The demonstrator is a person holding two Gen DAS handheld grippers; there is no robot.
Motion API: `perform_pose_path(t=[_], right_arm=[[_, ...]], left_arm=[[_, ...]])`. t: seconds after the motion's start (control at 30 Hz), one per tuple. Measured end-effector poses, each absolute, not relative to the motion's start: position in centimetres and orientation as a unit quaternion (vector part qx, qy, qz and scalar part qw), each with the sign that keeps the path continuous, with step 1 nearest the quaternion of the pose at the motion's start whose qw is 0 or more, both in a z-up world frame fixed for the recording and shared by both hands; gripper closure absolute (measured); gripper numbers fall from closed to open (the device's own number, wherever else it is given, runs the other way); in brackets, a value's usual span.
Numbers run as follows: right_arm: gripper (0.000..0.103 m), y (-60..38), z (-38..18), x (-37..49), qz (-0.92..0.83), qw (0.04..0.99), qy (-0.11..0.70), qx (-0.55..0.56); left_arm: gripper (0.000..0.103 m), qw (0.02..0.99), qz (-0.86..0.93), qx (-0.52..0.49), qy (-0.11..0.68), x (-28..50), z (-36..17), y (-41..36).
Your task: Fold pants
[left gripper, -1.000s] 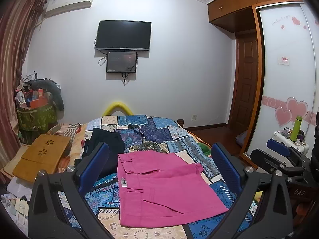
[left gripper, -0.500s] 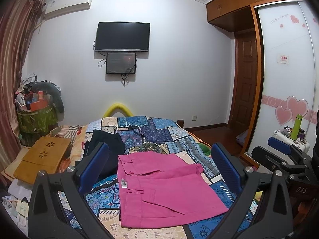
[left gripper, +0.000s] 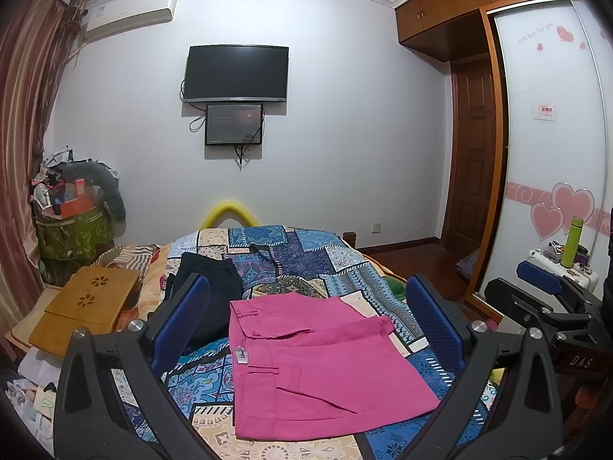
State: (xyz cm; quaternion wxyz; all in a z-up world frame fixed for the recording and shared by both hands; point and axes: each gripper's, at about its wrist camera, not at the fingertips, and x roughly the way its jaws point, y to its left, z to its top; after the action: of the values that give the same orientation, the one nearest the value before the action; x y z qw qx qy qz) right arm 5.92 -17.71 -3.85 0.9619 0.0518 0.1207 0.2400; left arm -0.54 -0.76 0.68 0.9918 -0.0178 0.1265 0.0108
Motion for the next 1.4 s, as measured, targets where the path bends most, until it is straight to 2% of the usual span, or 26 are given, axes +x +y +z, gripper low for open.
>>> perform_pose_path(t=[1.07, 1.4], right_arm=[[0.0, -17.5, -3.8, 6.2, 0.24, 0.962, 0.12, 0.048], [0.0, -16.9, -5.8, 8.7, 0.237, 0.958, 0.153, 0.048]], left_arm=[[0.0, 0.991, 0.016, -0.026, 0.128, -0.2, 0.3, 0.1], [0.0, 0.981, 0.021, -0.045, 0.187, 4.4, -2.1, 1.2]])
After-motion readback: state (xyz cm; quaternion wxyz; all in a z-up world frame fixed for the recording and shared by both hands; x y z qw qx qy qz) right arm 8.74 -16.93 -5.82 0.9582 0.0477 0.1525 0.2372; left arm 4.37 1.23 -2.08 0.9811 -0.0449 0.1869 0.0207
